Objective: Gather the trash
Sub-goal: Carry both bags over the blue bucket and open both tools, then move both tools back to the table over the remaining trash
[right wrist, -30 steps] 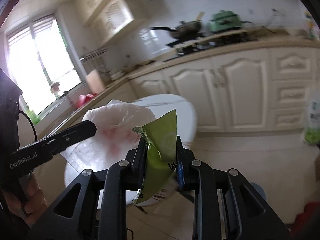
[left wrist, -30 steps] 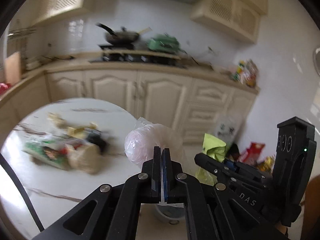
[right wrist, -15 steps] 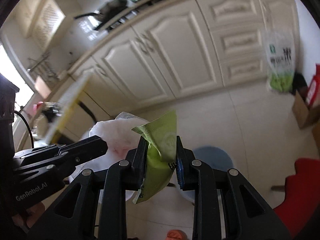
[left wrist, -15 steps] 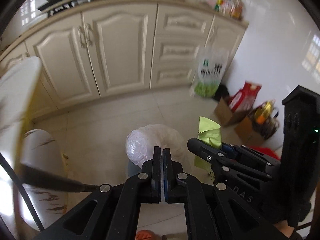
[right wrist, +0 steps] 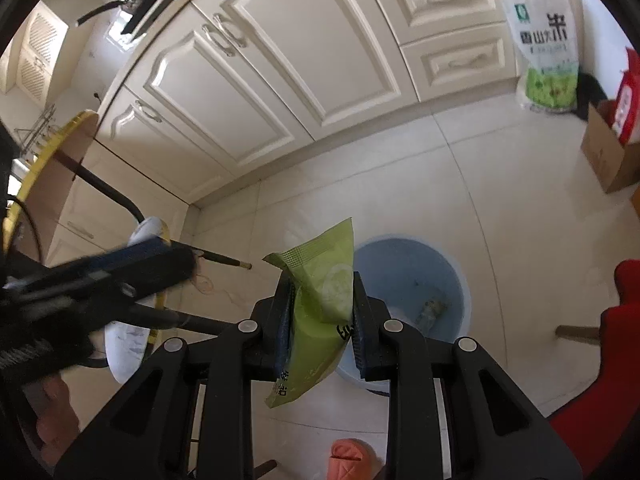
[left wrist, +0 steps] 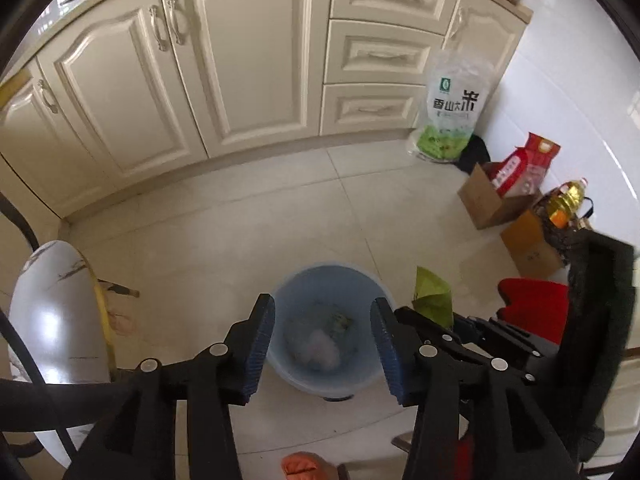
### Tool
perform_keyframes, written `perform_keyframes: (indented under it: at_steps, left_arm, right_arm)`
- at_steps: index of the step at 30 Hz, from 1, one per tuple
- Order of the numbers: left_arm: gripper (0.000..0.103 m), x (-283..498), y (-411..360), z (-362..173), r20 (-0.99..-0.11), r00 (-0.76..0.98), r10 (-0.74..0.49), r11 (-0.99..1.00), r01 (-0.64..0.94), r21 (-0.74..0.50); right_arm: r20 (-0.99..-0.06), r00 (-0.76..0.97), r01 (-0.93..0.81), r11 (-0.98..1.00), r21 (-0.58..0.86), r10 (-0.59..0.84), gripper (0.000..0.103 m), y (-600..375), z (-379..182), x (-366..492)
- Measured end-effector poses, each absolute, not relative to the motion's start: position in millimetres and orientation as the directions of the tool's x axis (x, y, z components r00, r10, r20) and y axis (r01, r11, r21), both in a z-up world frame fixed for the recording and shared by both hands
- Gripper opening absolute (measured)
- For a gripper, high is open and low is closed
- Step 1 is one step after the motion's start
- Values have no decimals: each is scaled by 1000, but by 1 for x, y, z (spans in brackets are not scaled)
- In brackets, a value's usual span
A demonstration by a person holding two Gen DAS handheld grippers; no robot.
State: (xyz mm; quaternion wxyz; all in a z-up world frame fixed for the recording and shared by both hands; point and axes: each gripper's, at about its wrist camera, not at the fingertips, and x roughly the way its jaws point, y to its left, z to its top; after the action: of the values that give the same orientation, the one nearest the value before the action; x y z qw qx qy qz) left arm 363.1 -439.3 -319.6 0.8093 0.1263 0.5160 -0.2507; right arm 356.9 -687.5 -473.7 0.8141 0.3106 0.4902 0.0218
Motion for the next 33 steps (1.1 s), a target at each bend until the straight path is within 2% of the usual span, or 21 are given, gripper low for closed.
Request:
perform_keyframes:
  at_steps: [2,6,7,9,14,16,19,23,25,26,28,31,33]
  left_arm:
    - [56,354,-439,-317,-902,348,-256,845,534,-34]
    - [61,327,-445,-302,-875,433,-216,840,539,59]
    - [63,318,-445,-297,-866,450,-216,836,544,74]
    - [64,305,-444,-287,-853,472,-222,834,546,85]
    - [65,265,-426,-255,-824,512,-242,845,529,81]
    - [67,248,-410,-238,-806,537,-250,854,515,78]
    - [68,219,-387,-215,-782,564,-264,861,503,72]
    - [69,177,-347,-177,-740,607,-289,864,499,72]
    - [74,150,-319,-152,-699,648,-303,874,481,67]
    - [78,137,-306,-141,-675,668,-313,879,473,61]
    - [79,107,-277,-119,-626,712,-317,891,449,60]
    - [81,68,-233,-94,-565,769,-299,909,410,76]
    - [89,42,-201,-78,-523,801,-291,922,381,70]
  right_arm:
    - [-786,515,270,805,528,342,28,-686,-477,358]
    - [-784,520,273,803,529,340,41,-681,-476,361]
    - [-783,523,274,803,530,338,48,-681,-475,361]
    - [-777,530,269,802,533,339,54,-679,-469,360]
    - [-760,569,258,809,528,314,56,-678,-431,344]
    - [-747,590,236,820,522,306,67,-676,-414,340]
    - [-748,596,233,829,509,291,67,-673,-393,336]
    - [-711,650,203,840,503,268,69,-661,-343,317]
    - [-678,689,167,855,491,255,72,-649,-309,304]
    - [-669,702,159,862,482,244,74,-644,-297,300]
    - [-629,745,121,884,451,220,84,-626,-258,286]
    - [-579,790,74,906,417,202,91,-601,-211,271]
    - [-550,814,50,920,389,189,95,-582,-183,264]
